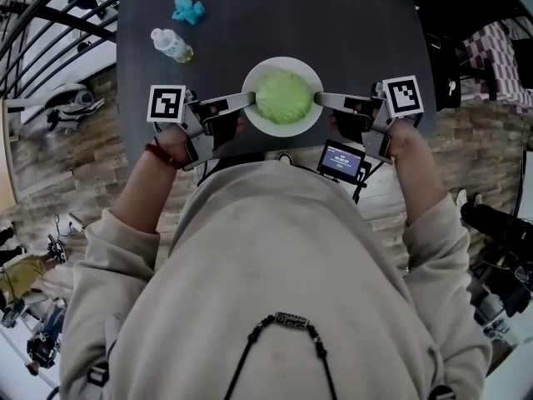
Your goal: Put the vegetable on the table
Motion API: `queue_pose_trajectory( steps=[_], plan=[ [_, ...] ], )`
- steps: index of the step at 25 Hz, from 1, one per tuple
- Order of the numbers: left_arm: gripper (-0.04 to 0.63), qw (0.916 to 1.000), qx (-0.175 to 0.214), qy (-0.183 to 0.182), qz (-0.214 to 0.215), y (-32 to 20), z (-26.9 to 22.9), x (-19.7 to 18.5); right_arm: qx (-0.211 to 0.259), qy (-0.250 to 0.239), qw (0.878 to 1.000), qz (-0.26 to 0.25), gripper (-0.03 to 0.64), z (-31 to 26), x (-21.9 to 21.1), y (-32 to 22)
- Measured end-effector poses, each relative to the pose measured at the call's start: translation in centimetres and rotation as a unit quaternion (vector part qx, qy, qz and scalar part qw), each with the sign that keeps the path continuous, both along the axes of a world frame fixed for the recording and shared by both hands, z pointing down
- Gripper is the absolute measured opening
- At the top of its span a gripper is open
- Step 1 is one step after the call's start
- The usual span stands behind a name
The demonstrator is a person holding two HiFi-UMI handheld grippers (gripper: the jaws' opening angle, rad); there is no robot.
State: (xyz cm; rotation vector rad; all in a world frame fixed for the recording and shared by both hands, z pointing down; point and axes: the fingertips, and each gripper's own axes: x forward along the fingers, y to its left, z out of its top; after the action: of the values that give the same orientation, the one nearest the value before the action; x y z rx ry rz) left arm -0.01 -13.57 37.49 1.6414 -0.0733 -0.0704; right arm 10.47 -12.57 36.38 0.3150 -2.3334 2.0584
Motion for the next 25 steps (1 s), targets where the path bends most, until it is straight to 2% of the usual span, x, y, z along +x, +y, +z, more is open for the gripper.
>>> queue_pose_trajectory(
  steps=[6, 17, 25],
  plan=[
    [0.028, 0.9999, -0.013, -0.004, 0.008, -4.7, 0.6, -2.6, -0.01, 0.008, 1.0, 0.01, 0.028, 0.5, -2.5, -4.7],
    [0.028, 0.9999, -0.016, 0.002, -0.003, -8.0, 1.1, -7.4, -0.013, 0.014, 1.0, 0.007, 0.028, 0.9, -7.3, -8.3],
    [0.027, 0.9991, -0.033, -0.002, -0.026, -9.5, 2.3, -8.0, -0.032, 0.013, 0.999, -0.01, 0.028, 2.0, -8.0, -10.1]
  ],
)
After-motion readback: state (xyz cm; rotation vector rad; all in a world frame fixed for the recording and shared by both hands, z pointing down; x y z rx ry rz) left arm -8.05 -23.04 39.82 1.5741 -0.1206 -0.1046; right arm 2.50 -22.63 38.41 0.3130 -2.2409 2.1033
